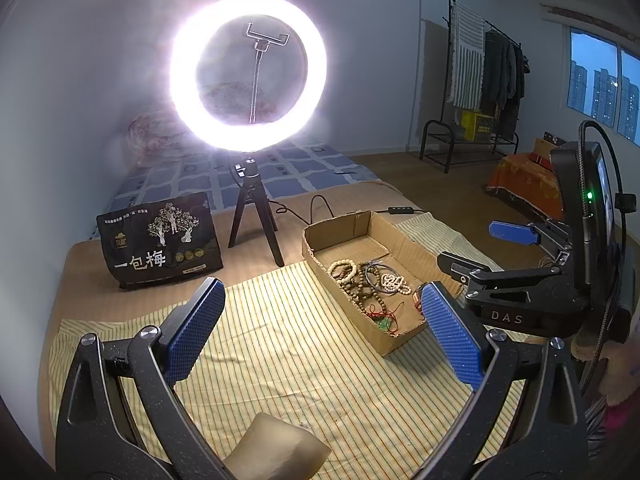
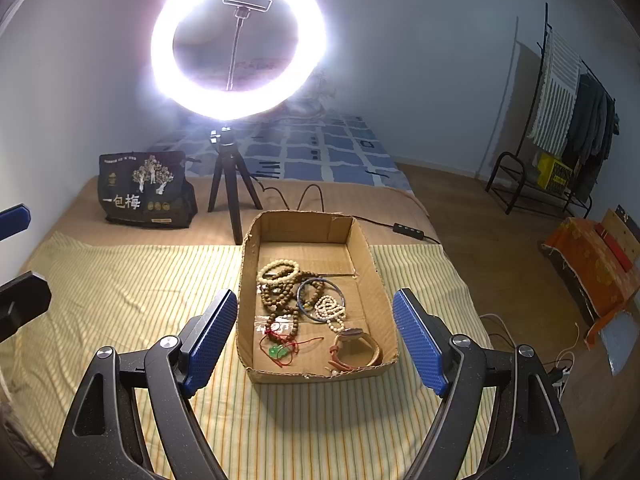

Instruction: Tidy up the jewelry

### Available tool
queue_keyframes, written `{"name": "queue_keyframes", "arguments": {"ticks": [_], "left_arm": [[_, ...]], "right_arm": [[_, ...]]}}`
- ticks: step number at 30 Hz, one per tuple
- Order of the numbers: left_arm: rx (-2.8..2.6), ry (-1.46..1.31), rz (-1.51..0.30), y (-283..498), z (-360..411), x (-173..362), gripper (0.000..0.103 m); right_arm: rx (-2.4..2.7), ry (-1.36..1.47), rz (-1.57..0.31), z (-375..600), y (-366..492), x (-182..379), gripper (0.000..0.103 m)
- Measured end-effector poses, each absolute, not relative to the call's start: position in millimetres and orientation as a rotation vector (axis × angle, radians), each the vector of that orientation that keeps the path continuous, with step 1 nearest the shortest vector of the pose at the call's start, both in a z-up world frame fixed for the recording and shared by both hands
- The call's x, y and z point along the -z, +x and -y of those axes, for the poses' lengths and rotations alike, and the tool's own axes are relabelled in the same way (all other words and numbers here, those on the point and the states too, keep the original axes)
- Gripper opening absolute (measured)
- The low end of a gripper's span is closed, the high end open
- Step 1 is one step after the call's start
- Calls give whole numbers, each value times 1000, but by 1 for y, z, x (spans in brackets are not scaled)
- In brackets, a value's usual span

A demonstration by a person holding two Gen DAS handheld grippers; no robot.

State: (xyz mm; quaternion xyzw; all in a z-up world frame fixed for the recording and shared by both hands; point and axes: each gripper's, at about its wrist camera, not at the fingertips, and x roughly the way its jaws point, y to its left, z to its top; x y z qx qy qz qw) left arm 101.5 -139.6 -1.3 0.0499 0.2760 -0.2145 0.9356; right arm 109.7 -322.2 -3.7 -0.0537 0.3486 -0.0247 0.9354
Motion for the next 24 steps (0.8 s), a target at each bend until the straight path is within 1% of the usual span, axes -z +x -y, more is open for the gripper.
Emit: {"name": "queue_keyframes", "arguments": {"ticks": [24], "left_arm": [[442,95,-571,98,142,4,100]], "right_arm": [[48,-110,-714,322,110,4,80]]}}
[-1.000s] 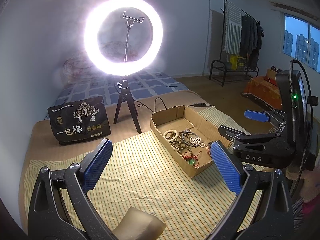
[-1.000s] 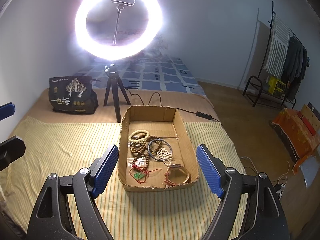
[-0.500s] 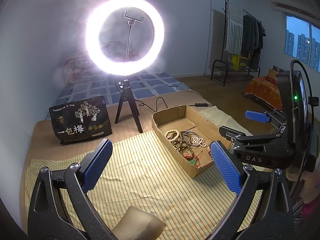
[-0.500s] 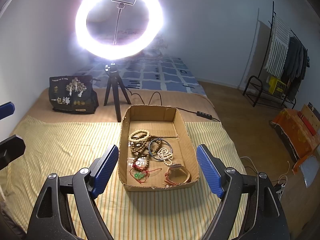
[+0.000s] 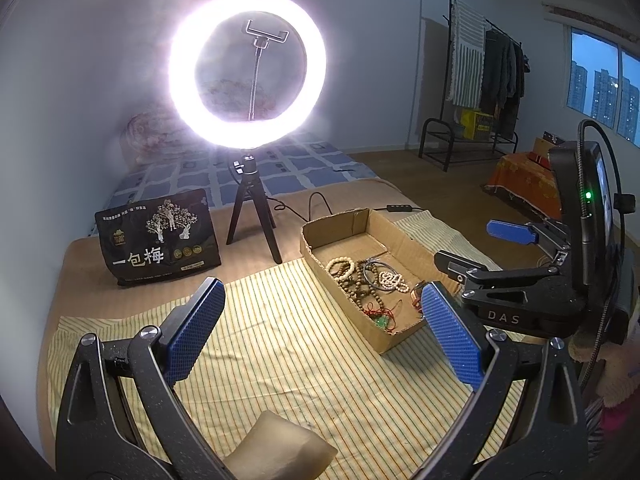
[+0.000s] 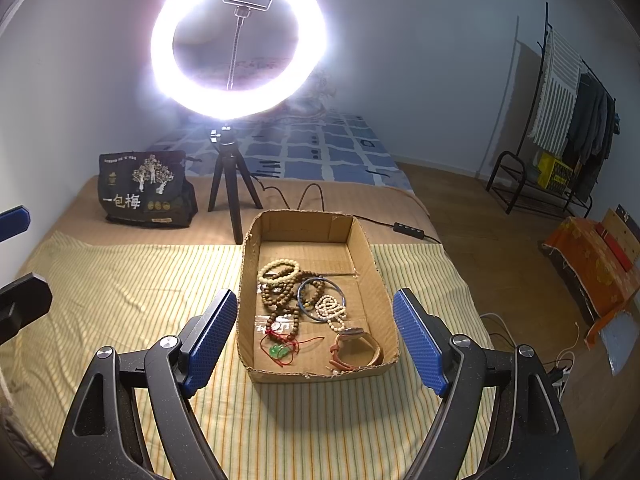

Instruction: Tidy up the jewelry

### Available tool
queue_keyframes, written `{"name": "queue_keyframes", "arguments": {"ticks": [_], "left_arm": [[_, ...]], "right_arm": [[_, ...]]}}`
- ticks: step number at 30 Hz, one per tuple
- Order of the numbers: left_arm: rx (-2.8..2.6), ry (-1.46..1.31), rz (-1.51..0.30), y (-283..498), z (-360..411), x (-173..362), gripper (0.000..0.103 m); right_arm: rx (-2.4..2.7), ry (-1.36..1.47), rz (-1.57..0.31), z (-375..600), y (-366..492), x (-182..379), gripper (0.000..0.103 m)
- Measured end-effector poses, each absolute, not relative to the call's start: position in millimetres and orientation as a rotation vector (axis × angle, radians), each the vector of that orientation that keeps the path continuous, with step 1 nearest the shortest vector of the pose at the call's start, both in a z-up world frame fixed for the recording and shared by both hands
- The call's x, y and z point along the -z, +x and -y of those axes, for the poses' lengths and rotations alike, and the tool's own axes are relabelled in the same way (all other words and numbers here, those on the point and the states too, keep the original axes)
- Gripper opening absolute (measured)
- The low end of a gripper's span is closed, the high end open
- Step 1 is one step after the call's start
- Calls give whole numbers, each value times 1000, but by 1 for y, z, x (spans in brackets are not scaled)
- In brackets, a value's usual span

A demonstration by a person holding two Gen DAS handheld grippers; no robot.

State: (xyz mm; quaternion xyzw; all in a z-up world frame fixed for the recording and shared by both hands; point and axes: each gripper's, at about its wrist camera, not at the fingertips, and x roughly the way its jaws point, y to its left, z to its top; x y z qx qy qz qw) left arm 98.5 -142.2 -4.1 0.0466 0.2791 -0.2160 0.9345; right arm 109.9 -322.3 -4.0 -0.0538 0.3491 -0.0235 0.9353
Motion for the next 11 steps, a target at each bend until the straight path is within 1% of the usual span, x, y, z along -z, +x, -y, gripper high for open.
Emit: {"name": "queue_keyframes", "arguments": {"ticks": [11], "left_arm": [[404,108,-548,96,142,2,100]], "right_arm": [[49,-112,-717,321,109,6,80]]}}
